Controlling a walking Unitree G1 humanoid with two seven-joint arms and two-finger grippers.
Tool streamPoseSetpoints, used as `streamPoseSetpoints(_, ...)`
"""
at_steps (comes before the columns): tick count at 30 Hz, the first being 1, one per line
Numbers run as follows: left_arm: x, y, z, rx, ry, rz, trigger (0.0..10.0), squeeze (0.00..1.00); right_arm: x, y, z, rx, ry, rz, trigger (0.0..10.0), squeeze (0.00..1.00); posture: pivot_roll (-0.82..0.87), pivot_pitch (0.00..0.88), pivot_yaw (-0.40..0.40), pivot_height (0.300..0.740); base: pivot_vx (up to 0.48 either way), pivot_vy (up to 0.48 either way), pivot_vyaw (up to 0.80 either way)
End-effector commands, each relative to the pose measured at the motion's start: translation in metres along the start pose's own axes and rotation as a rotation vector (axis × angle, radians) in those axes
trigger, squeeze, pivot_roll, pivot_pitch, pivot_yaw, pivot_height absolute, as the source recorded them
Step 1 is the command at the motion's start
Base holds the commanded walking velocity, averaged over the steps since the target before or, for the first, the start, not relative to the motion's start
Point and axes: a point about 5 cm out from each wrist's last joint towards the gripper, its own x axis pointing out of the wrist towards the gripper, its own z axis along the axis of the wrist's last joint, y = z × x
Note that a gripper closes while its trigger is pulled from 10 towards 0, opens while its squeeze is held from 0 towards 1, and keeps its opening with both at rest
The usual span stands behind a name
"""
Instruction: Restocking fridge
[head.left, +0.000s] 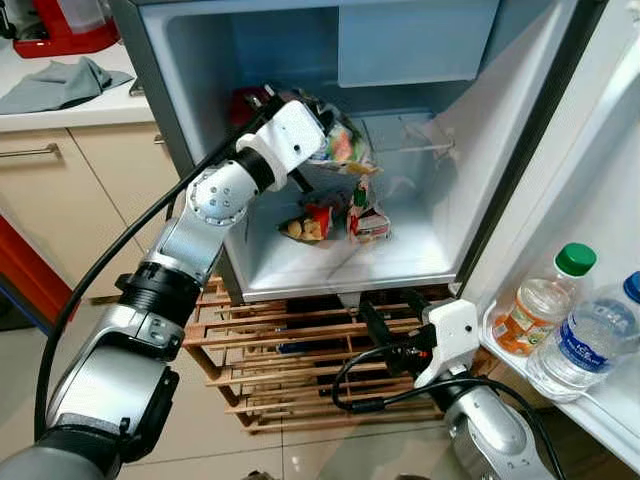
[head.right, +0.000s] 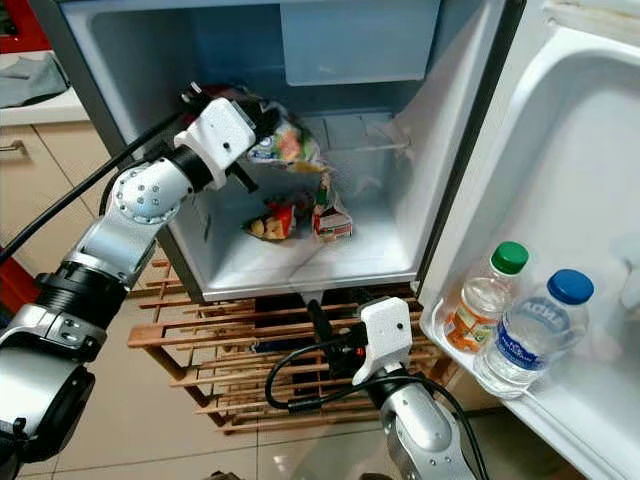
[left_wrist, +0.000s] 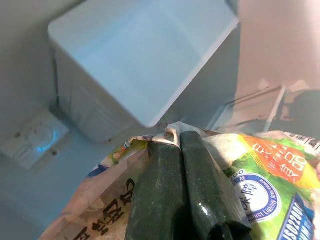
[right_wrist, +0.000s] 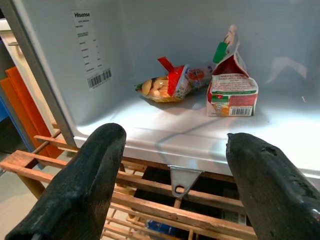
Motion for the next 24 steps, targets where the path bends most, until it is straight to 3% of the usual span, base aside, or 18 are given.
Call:
streamPoseSetpoints(1, 0.005, 0.010, 0.008, 0.063, -0.035, 0.015, 10.0, 0.00, -0.001, 0.004, 0.005, 0.003, -0.014, 0.003, 10.0, 0.08, -0.19, 0.000, 0.093, 0.740, 0.000, 0.000, 0.00)
streamPoseSetpoints(6, 0.008, 0.010, -0.006, 0.148, 0.022, 0.023, 10.0, 0.00, -0.001, 0.007, 0.007, 0.006, -0.014, 0.006, 10.0, 0.08, -0.18, 0.000, 0.097, 0.740, 0.000, 0.000, 0.00)
streamPoseSetpoints(7, 0.010, 0.007, -0.009, 0.232, 0.035, 0.000, 10.0, 0.00, -0.002, 0.009, 0.007, 0.008, -0.011, 0.008, 10.0, 0.08, -0.19, 0.000, 0.099, 0.740, 0.000, 0.000, 0.00)
streamPoseSetpoints(8, 0.010, 0.006, -0.010, 0.255, 0.038, -0.008, 10.0, 0.00, -0.002, 0.009, 0.008, 0.009, -0.010, 0.008, 10.0, 0.08, -0.19, 0.000, 0.103, 0.740, 0.000, 0.000, 0.00)
streamPoseSetpoints(10, 0.012, 0.007, -0.012, 0.267, 0.053, -0.012, 10.0, 0.00, -0.001, 0.009, 0.007, 0.012, -0.007, 0.009, 10.0, 0.08, -0.19, 0.000, 0.109, 0.740, 0.000, 0.000, 0.00)
streamPoseSetpoints(17, 0.017, 0.023, -0.011, 0.376, 0.067, 0.024, 10.0, 0.00, -0.006, 0.010, 0.003, 0.024, 0.011, -0.004, 10.0, 0.08, -0.20, 0.002, 0.123, 0.740, 0.000, 0.000, 0.00)
streamPoseSetpoints(20, 0.021, 0.038, -0.006, 0.500, 0.064, 0.088, 10.0, 0.00, -0.010, 0.012, -0.001, 0.027, 0.018, -0.007, 10.0, 0.08, -0.21, 0.013, 0.126, 0.740, 0.000, 0.000, 0.00)
streamPoseSetpoints(24, 0.023, 0.049, -0.003, 0.509, 0.079, 0.137, 10.0, 0.00, -0.011, 0.013, -0.001, 0.027, 0.019, -0.009, 10.0, 0.08, -0.21, 0.017, 0.124, 0.740, 0.000, 0.000, 0.00)
